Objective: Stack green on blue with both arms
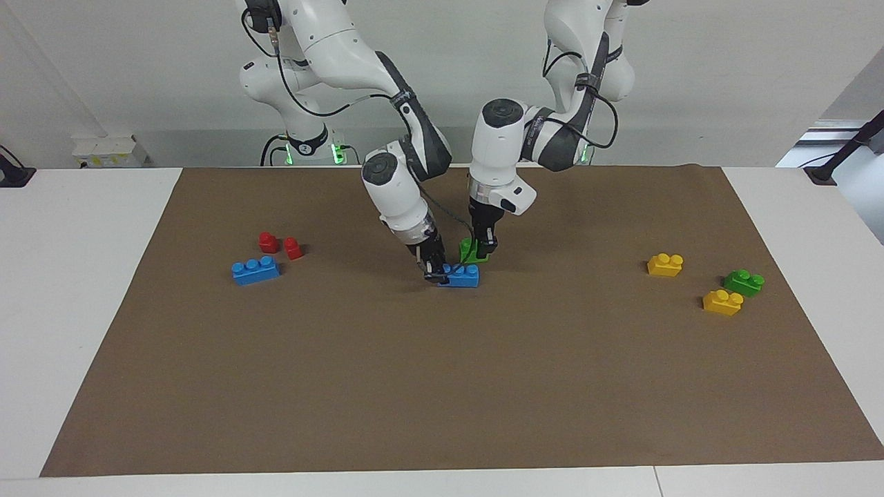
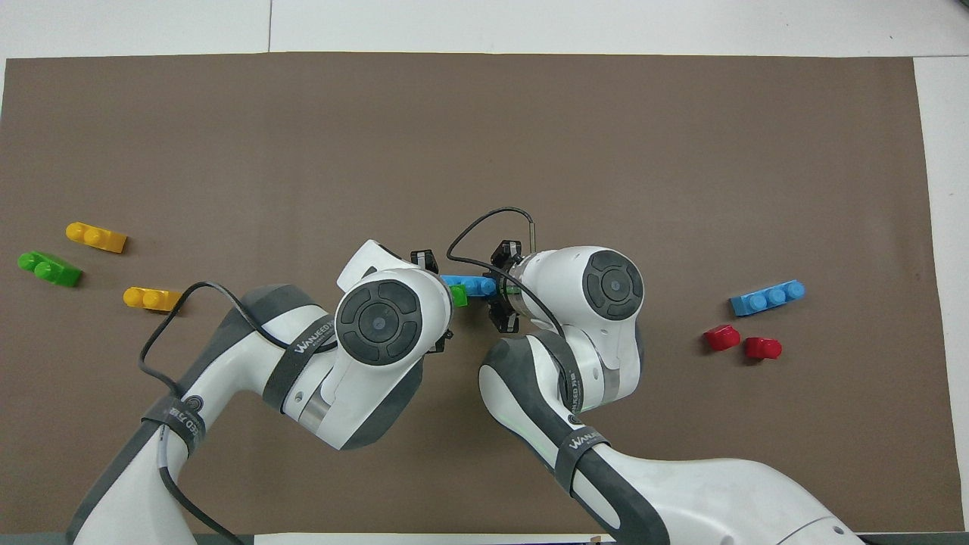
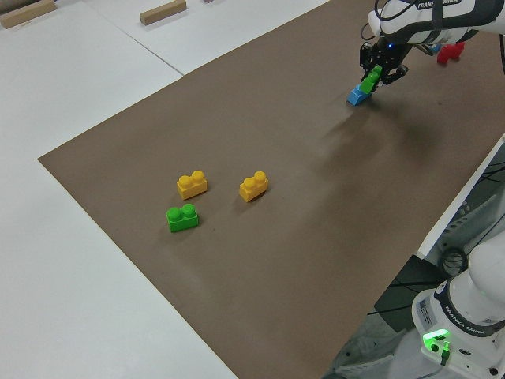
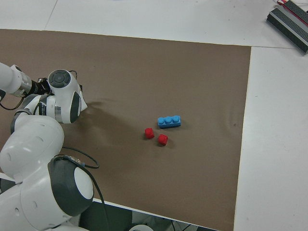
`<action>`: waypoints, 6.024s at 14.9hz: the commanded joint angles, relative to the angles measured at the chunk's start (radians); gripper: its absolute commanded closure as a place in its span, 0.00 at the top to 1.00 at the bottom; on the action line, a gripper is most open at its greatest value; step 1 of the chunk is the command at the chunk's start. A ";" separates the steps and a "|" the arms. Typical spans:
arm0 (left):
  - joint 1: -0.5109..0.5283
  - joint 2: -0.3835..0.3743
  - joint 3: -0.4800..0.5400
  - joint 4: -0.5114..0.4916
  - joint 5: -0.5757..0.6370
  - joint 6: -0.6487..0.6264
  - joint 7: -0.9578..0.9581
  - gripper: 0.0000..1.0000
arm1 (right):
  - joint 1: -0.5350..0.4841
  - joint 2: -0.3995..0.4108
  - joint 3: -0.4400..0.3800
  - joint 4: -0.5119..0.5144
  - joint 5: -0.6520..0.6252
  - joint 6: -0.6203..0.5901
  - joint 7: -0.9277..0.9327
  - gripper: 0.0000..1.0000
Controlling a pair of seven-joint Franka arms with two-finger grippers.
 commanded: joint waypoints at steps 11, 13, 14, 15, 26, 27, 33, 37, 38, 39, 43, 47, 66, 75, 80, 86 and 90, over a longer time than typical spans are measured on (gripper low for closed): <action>-0.047 0.083 0.017 0.035 0.083 0.063 -0.087 0.00 | 0.008 0.004 -0.001 -0.019 0.016 0.034 0.008 0.00; -0.047 0.097 0.017 0.038 0.084 0.080 -0.087 0.00 | 0.008 0.004 -0.001 -0.019 0.016 0.034 0.008 0.00; -0.046 0.105 0.019 0.038 0.093 0.084 -0.087 0.00 | 0.008 0.004 -0.001 -0.019 0.016 0.034 0.008 0.00; -0.044 0.109 0.019 0.038 0.098 0.090 -0.087 0.00 | 0.008 0.004 -0.003 -0.019 0.016 0.034 0.006 0.00; -0.029 0.138 0.025 0.037 0.145 0.113 -0.054 0.50 | 0.006 0.004 -0.003 -0.019 0.016 0.034 0.006 0.00; -0.030 0.137 0.025 0.037 0.147 0.112 -0.034 1.00 | 0.003 0.004 -0.003 -0.021 0.015 0.032 0.003 0.00; 0.016 0.071 0.023 0.034 0.149 0.054 0.014 1.00 | -0.027 0.006 -0.003 -0.007 0.016 0.012 0.005 1.00; 0.048 0.014 0.019 0.035 0.146 -0.026 0.059 1.00 | -0.113 -0.007 -0.003 0.024 0.016 -0.072 -0.040 1.00; 0.054 0.007 0.019 0.035 0.146 -0.045 0.074 1.00 | -0.157 -0.013 -0.001 0.027 0.016 -0.098 -0.063 1.00; 0.054 -0.001 0.019 0.035 0.146 -0.055 0.089 1.00 | -0.185 -0.030 -0.003 0.033 0.016 -0.125 -0.105 1.00; 0.120 -0.024 0.019 0.043 0.139 -0.103 0.247 1.00 | -0.314 -0.103 -0.009 0.038 0.015 -0.262 -0.485 1.00; 0.224 -0.043 0.017 0.046 0.135 -0.123 0.463 1.00 | -0.420 -0.180 -0.015 0.070 -0.048 -0.420 -0.788 1.00; 0.559 -0.024 0.022 0.346 0.026 -0.512 1.930 1.00 | -0.553 -0.338 -0.015 0.455 -0.498 -1.089 -1.763 1.00; 0.603 -0.107 0.028 0.502 -0.046 -0.812 2.251 1.00 | -0.573 -0.320 -0.017 0.527 -0.486 -1.166 -1.761 1.00; 0.596 -0.144 0.023 0.491 -0.048 -0.822 2.242 1.00 | -0.576 -0.320 -0.017 0.522 -0.489 -1.163 -1.752 1.00; 0.606 -0.173 0.028 0.491 -0.094 -0.878 2.343 1.00 | -0.573 -0.324 -0.017 0.515 -0.493 -1.150 -1.733 1.00; 0.605 -0.187 0.028 0.469 -0.098 -0.867 2.335 1.00 | -0.573 -0.324 -0.015 0.513 -0.493 -1.152 -1.737 1.00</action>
